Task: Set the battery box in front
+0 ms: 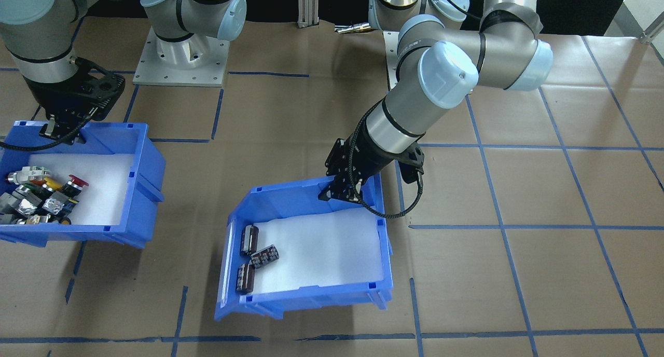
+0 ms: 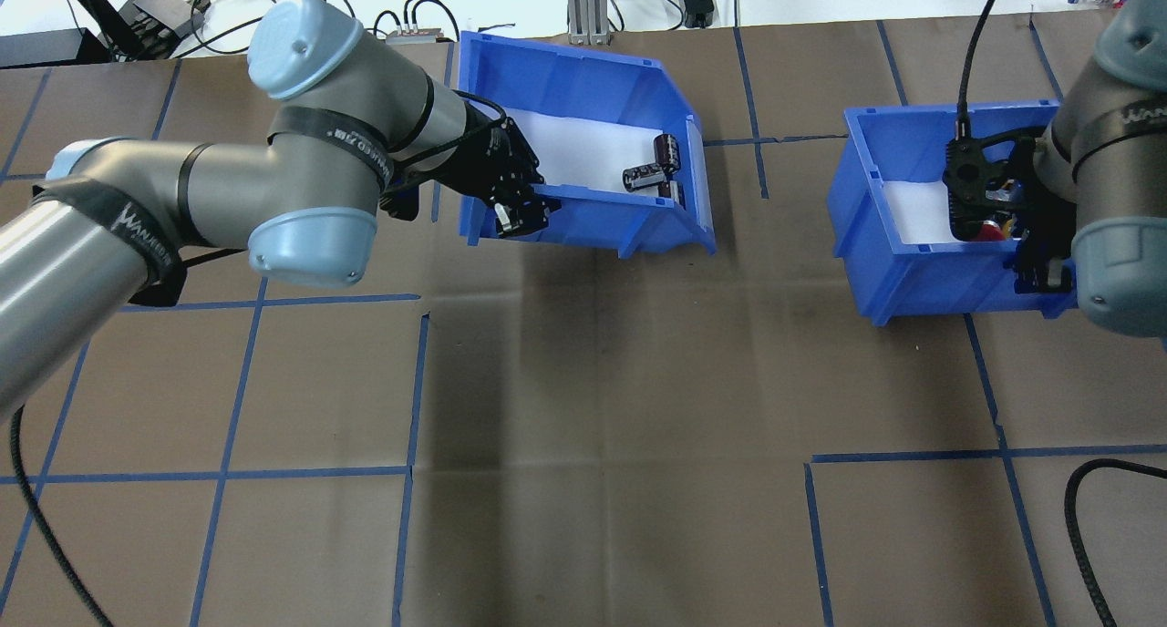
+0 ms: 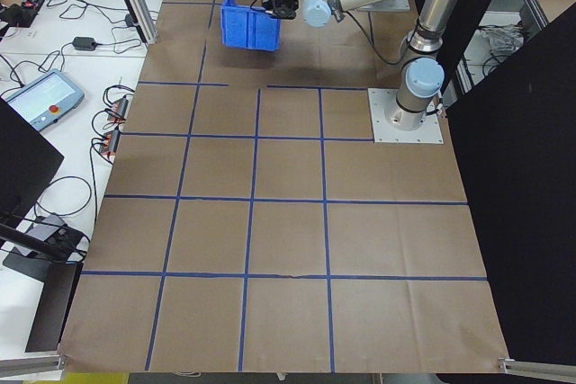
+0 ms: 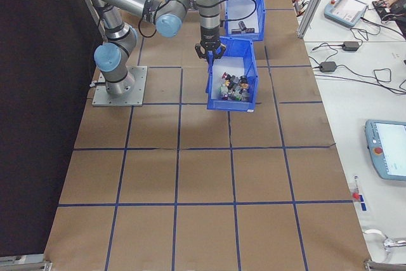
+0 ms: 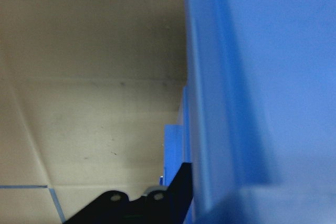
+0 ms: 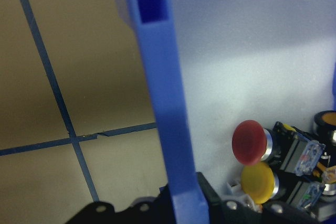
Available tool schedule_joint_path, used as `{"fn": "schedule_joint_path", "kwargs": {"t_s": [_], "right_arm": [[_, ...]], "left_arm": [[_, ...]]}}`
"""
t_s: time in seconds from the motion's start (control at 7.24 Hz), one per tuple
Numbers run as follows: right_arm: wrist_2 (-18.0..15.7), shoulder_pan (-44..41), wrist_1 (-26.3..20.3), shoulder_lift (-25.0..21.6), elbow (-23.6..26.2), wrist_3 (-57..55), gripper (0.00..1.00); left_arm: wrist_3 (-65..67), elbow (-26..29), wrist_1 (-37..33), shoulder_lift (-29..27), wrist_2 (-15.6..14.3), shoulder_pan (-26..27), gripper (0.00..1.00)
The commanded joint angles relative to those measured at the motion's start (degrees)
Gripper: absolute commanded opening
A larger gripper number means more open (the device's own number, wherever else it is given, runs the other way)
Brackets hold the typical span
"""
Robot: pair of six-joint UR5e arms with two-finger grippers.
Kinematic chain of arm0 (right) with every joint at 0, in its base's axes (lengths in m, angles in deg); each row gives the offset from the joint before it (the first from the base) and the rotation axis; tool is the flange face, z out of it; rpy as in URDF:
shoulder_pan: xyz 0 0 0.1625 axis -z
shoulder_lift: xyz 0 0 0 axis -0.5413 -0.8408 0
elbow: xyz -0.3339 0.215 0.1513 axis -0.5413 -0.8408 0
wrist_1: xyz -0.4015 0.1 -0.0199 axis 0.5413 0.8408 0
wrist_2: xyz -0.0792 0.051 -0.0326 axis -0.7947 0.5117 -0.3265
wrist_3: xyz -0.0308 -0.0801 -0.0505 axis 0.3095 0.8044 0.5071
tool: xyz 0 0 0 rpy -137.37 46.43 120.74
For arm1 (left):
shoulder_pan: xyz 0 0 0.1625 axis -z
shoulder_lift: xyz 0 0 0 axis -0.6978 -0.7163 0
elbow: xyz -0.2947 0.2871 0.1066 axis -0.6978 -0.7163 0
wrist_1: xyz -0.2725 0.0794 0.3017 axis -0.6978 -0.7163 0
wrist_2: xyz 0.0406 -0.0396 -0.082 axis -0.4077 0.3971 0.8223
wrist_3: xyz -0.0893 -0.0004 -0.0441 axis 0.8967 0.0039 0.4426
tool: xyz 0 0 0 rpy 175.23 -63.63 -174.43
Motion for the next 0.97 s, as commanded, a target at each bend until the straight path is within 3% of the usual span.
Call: {"fn": "schedule_joint_path", "kwargs": {"t_s": [0.0, 0.55, 0.69, 0.83], "right_arm": [[0.2, 0.5, 0.1, -0.8, 1.1, 0.4, 0.00], [0.0, 0.3, -0.1, -4.8, 4.9, 0.5, 0.00], [-0.3, 0.4, -0.1, -5.1, 5.2, 0.5, 0.00], [-0.6, 0.5, -0.1, -6.0, 6.4, 0.6, 0.00]], "left_arm": [[6.0, 8.9, 0.8, -8.9, 3.5, 4.0, 0.00], [6.3, 8.5, 4.2, -11.9, 2.9, 4.1, 0.00], [6.2, 7.7, 4.2, -12.0, 2.8, 4.1, 0.25], [5.9, 7.9, 4.1, -12.2, 1.6, 4.0, 0.70]]}}
